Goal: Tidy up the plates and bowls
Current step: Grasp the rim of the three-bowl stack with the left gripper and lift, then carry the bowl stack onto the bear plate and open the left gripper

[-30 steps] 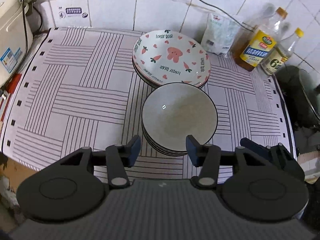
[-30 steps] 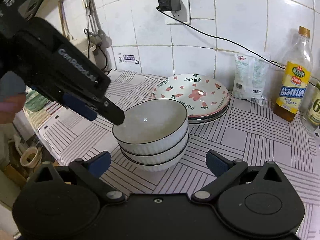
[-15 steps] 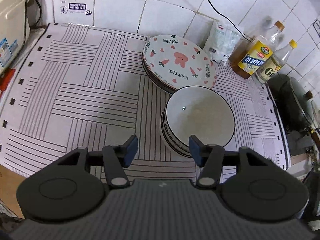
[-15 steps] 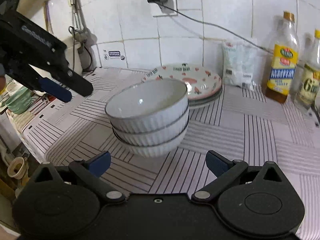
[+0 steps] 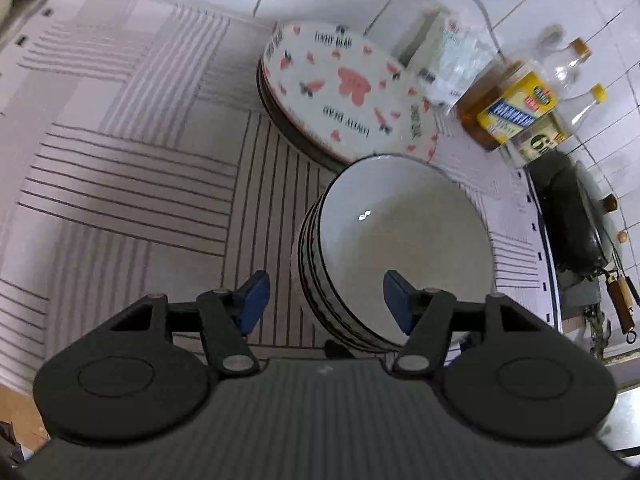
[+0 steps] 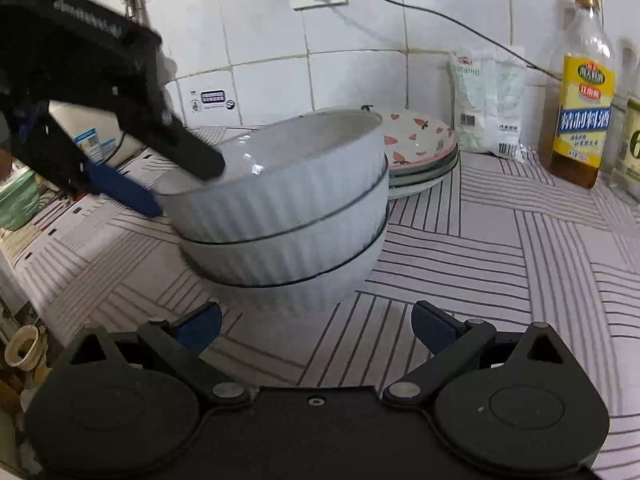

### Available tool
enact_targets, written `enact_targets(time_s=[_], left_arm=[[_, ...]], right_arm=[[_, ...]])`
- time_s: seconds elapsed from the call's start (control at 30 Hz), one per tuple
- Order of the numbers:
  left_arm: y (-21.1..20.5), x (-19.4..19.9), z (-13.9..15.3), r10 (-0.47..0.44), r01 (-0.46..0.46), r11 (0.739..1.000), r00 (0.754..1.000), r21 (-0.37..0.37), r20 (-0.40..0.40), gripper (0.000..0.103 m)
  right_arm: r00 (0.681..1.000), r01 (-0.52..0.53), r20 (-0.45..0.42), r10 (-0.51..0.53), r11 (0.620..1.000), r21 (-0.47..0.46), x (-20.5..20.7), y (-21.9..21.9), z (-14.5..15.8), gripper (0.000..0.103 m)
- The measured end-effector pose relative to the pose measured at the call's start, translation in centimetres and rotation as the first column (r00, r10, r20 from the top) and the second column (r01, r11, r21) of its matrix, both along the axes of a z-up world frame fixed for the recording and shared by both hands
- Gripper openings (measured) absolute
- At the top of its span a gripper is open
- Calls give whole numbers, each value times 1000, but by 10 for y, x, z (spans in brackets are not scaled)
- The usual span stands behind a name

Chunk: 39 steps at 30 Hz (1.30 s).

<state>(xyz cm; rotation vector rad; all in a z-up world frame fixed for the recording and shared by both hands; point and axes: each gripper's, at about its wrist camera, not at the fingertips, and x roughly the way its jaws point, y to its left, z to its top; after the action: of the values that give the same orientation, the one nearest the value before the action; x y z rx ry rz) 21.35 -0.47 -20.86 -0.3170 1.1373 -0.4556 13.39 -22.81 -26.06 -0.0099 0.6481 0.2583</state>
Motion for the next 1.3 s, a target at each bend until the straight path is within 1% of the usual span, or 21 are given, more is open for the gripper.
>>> enact_targets(time_s=[0.07, 0.13, 0.17, 0.23, 0.33, 0.47, 0.73, 0.9, 1.03, 1.13, 1.3], left_arm=[[-5, 4, -7, -17, 17, 1000, 1000, 2, -14, 60], [-10, 8, -12, -36, 36, 999, 999, 3, -24, 56], [-12, 9, -14, -44, 44, 999, 999, 2, -24, 51], [-15, 12, -14, -48, 49, 999, 999, 11, -22, 50], [-12, 15, -16, -40, 40, 999, 999, -7, -30, 49], [-7, 19, -19, -27, 25, 999, 999, -36, -45, 46], [-12, 13, -12, -76, 76, 997, 997, 2, -25, 45], [-12, 7, 1, -80, 80, 997, 997, -6, -8, 45], [-13, 5, 19, -84, 85, 996, 996, -11, 35, 45], [-15, 6, 35, -90, 90, 996, 992, 4, 89, 45], [-22, 23, 59, -88, 87, 996, 987, 16, 137, 45]], right_arm=[[1000, -13, 9, 13, 1000, -2, 3, 3, -2, 101], [999, -29, 31, 30, 1000, -2, 5, 7, -3, 101], [998, -40, 39, 40, 999, -2, 6, 9, -3, 101], [997, -55, 52, 56, 998, -11, 10, 13, -2, 101], [995, -71, 71, 73, 997, -31, 14, 20, -1, 101], [995, -66, 76, 66, 998, -3, 19, 19, -5, 103], [998, -36, 60, 35, 999, 13, 15, 22, -3, 102], [997, -27, 77, 26, 999, 17, 8, 18, 6, 101], [994, -32, 109, 31, 999, 12, 7, 15, 21, 101], [991, -52, 121, 52, 999, -1, 16, 12, 35, 101], [983, -82, 163, 86, 996, -29, 35, 9, 54, 101]])
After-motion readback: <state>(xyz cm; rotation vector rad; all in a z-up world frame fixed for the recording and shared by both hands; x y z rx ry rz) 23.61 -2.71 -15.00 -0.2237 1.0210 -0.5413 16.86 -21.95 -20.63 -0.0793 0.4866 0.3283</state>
